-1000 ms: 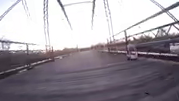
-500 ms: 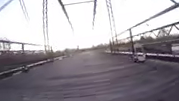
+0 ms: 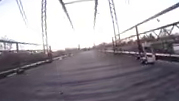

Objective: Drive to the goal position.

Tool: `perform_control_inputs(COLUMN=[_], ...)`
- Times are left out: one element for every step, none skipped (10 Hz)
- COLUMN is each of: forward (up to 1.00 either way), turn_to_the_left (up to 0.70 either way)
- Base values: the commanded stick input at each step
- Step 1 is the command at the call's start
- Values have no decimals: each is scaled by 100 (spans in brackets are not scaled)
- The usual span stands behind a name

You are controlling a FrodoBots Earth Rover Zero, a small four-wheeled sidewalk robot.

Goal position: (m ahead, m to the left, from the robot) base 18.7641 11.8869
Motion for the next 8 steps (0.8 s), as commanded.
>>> perform_control_inputs(forward=[100, 100, 100, 100, 100, 100, 100, 100], turn_to_the_left=[5, 5, 6, 10, 12, 12, 12, 12])
